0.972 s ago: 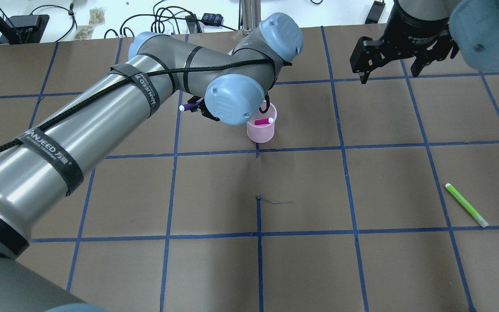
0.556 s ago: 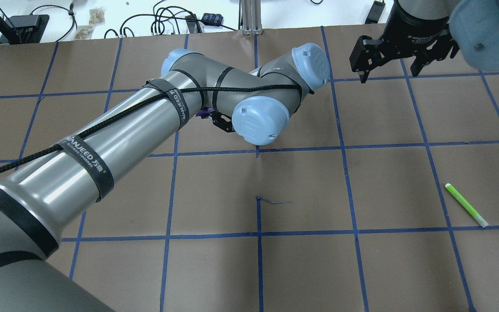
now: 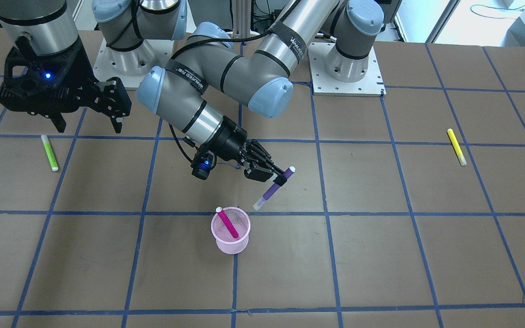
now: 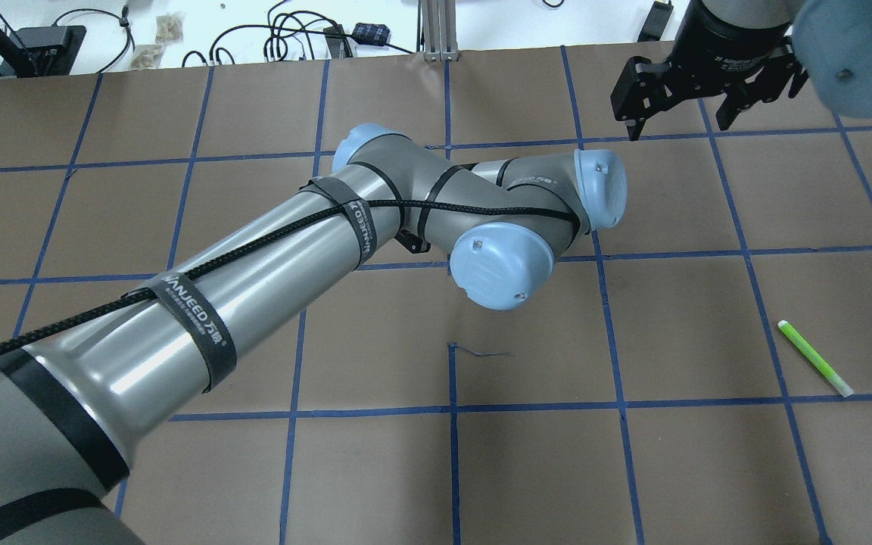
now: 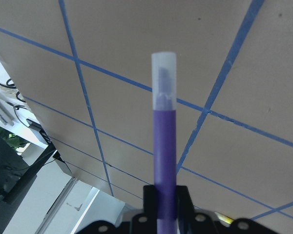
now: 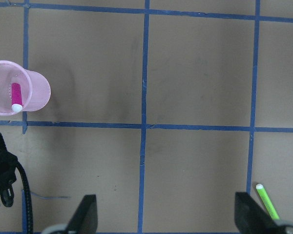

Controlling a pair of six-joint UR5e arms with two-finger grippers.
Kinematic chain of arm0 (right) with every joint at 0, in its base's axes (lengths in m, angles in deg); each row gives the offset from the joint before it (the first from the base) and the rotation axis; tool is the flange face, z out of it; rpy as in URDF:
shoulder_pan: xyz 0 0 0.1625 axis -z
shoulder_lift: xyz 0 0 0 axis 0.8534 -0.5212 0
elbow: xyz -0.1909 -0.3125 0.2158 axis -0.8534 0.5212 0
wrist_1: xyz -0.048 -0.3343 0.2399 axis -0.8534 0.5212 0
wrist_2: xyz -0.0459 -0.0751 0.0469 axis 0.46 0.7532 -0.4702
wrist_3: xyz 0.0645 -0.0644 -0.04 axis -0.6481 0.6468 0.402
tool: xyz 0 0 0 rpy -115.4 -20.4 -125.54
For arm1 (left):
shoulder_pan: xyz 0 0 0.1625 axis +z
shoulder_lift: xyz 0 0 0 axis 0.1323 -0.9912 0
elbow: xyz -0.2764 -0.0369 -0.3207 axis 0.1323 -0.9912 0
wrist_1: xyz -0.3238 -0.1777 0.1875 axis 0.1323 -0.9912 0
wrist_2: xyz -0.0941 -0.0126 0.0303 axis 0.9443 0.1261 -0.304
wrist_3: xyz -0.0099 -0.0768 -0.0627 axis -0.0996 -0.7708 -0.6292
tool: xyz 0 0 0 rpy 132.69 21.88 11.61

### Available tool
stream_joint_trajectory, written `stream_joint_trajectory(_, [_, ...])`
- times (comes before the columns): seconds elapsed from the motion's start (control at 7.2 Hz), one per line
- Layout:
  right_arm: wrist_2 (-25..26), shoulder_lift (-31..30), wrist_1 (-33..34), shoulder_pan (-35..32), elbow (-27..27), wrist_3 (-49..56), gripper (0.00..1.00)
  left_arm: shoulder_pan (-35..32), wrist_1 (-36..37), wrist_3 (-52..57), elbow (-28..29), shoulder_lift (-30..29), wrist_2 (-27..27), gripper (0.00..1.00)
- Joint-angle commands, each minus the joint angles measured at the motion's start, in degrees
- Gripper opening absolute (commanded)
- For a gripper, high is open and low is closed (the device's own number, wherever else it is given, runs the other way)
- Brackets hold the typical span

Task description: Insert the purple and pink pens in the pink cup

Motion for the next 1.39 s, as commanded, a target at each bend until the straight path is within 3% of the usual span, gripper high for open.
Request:
stream_joint_trajectory(0.0, [-2.6,0.0,-0.4,0.5,0.4,1.6,1.00,-2.9,-1.4,-4.5,-1.3,-0.4,-6.9,0.00])
stream_joint_trajectory(0.56, [-2.2,-0.1,-0.2,0.4,0.5,1.0,1.00,-3.7,-2.4,-5.6,-0.4,-4.3,-13.8,0.00])
stream_joint_trajectory(1.25, [-1.9,-0.1,-0.2,0.3,0.3,0.9,1.00,-4.0,-2.3,-5.7,3.9,-8.6,-13.8,0.00])
